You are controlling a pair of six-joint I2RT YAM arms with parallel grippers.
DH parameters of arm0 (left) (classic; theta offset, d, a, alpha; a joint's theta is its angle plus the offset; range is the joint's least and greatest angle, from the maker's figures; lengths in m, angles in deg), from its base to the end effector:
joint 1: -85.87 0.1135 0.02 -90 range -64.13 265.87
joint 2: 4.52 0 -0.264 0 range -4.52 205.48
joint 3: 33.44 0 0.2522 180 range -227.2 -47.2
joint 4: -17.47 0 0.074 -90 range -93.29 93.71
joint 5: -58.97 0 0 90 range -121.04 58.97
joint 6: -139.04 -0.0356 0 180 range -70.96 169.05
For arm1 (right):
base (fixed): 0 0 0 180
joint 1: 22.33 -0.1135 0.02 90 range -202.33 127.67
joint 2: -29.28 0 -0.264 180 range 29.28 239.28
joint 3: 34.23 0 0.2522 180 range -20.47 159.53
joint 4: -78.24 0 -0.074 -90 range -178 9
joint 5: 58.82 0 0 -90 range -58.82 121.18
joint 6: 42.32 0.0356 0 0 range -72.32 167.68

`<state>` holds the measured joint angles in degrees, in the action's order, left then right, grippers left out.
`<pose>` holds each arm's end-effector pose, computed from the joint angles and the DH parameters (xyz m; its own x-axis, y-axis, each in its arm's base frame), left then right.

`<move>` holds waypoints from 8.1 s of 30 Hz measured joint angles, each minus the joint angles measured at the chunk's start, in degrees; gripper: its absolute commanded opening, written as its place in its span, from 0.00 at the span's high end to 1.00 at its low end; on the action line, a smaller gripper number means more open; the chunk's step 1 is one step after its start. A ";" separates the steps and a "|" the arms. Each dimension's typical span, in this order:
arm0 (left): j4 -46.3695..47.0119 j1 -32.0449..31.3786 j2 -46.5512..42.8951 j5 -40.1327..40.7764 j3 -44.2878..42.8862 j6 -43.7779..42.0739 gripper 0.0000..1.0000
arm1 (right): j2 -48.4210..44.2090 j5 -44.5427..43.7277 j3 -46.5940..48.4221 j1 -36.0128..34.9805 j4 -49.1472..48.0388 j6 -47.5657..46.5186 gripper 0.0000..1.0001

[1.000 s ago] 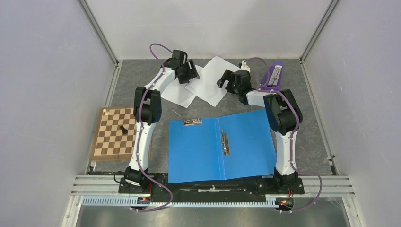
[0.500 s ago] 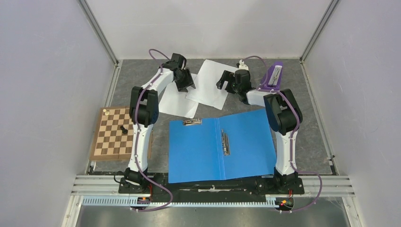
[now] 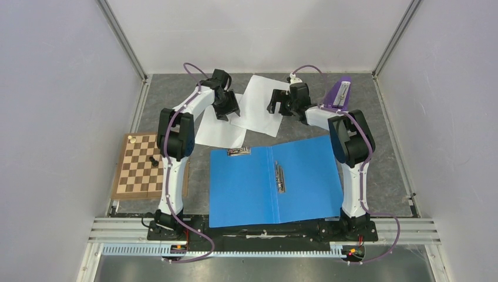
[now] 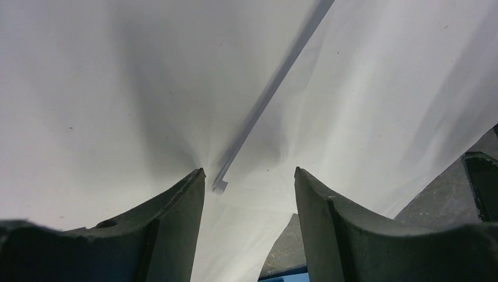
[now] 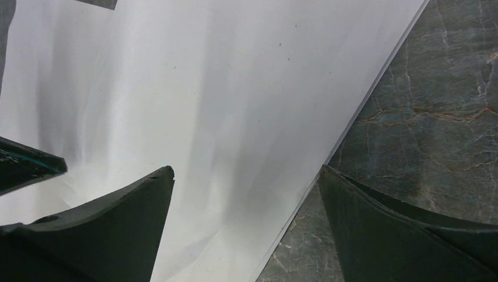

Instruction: Put the files into the folder

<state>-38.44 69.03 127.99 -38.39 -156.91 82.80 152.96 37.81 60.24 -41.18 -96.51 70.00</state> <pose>0.4712 -0.1474 0.1695 -0.9094 -0.3006 -0.2875 -0.1998 0.9219 -0.3318 0.4498 0.1579 0.1482 -0.6515 0.1762 -0.7379 -0.1769 0.9106 0.3736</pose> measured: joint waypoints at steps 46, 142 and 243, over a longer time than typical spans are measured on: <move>-7.54 -1.42 9.44 -8.26 -18.84 -4.02 0.63 | 8.41 17.77 12.57 0.70 3.04 2.75 0.02; 19.65 0.66 -36.06 -33.81 11.08 23.71 0.97 | -19.61 22.49 -20.11 0.42 -50.99 67.21 0.02; 23.56 -1.66 -52.52 -36.35 32.30 5.88 0.92 | -38.42 24.02 -15.45 -2.80 -9.94 29.22 1.00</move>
<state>-14.88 67.37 75.47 -74.74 -124.61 88.68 114.53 61.83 44.79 -43.98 -106.46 99.23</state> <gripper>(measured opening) 0.043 0.140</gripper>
